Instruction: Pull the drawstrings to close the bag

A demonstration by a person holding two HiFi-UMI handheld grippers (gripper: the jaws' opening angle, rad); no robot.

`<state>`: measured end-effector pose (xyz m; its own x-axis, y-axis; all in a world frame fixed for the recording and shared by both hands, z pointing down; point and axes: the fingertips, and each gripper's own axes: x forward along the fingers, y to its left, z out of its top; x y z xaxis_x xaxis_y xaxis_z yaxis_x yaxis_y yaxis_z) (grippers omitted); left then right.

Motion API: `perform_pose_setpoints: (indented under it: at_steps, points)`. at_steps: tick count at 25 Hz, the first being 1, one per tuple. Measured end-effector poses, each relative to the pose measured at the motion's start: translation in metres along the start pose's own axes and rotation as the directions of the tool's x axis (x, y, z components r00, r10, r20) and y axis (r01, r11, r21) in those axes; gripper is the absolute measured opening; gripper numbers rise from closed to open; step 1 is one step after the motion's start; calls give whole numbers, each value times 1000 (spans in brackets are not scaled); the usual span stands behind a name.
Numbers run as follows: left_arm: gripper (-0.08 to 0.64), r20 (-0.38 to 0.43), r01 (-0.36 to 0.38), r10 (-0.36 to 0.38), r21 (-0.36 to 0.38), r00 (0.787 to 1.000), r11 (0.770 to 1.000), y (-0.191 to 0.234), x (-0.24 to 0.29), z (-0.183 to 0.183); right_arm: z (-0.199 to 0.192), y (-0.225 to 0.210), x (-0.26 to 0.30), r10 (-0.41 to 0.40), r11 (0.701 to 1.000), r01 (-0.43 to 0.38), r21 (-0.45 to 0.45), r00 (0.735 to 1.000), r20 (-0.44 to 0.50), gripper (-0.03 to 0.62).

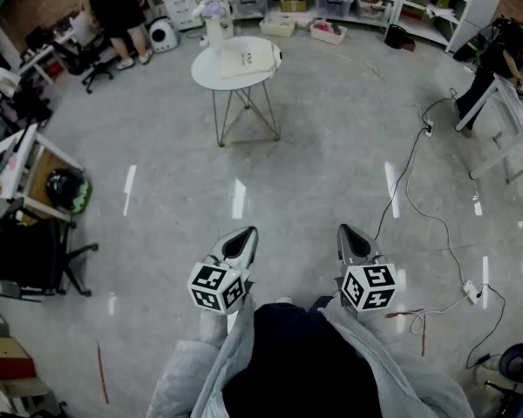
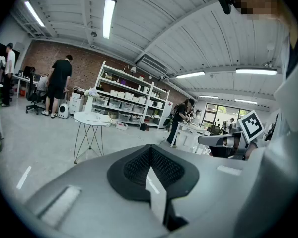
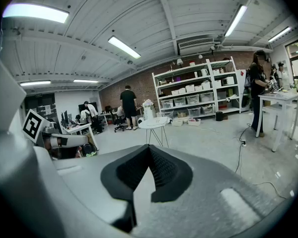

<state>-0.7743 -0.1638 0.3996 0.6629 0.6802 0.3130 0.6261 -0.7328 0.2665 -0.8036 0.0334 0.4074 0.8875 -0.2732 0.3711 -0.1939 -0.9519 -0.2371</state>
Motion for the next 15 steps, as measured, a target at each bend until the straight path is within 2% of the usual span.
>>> perform_pose_setpoints:
  at_steps: [9, 15]
  points:
    - [14, 7, 43, -43, -24, 999, 999, 6, 5, -4, -6, -1, -8, -66, 998, 66, 13, 998, 13, 2]
    - [14, -30, 69, -69, 16, 997, 997, -1, -1, -15, -21, 10, -15, -62, 997, 62, 50, 998, 7, 2]
